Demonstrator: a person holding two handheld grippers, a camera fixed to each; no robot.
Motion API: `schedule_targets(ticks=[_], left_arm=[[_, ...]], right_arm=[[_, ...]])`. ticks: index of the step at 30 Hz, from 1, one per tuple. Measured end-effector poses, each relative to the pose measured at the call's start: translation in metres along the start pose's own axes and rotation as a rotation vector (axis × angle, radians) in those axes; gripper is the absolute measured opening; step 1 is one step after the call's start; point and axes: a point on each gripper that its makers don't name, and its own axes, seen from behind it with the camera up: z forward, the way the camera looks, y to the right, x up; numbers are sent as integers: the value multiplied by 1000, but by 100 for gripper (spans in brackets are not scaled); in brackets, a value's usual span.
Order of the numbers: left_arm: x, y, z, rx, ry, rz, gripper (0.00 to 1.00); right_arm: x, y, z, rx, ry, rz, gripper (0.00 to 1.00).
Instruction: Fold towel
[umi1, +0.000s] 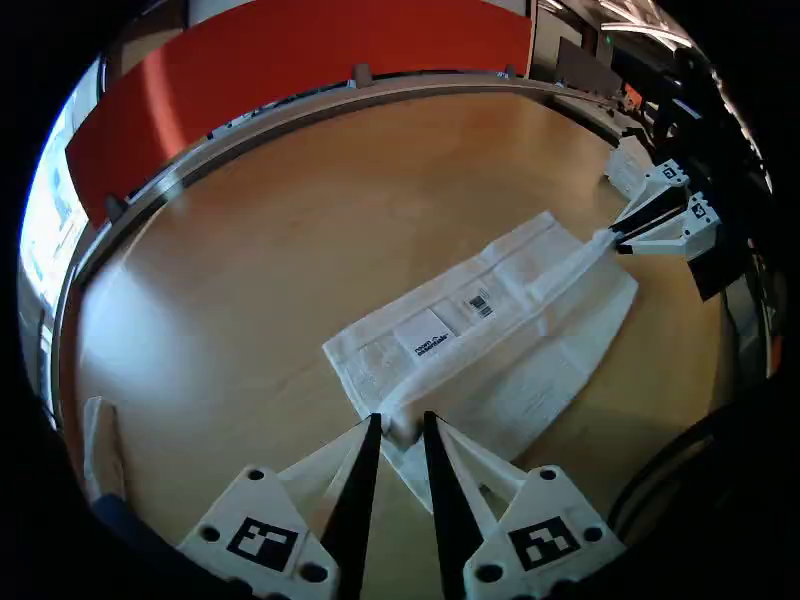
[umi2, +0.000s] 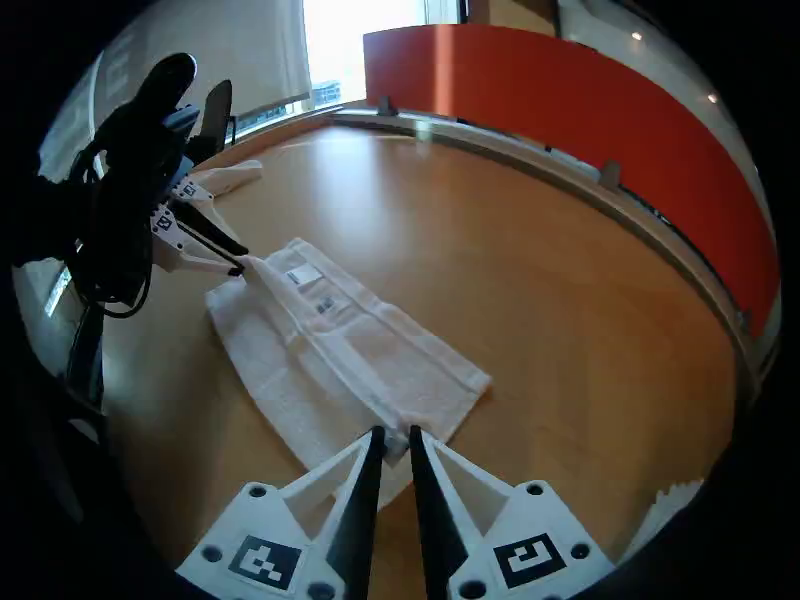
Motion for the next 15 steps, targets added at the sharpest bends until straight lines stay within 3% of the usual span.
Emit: schedule_targets(ticks=[9, 15], left_arm=[[6, -13, 8, 41, 10, 14, 38], [17, -21, 10, 70, 30, 24, 43]], right_arm=[[-2, 19, 11, -60, -1, 16, 36], [4, 34, 15, -112, 5, 25, 50]])
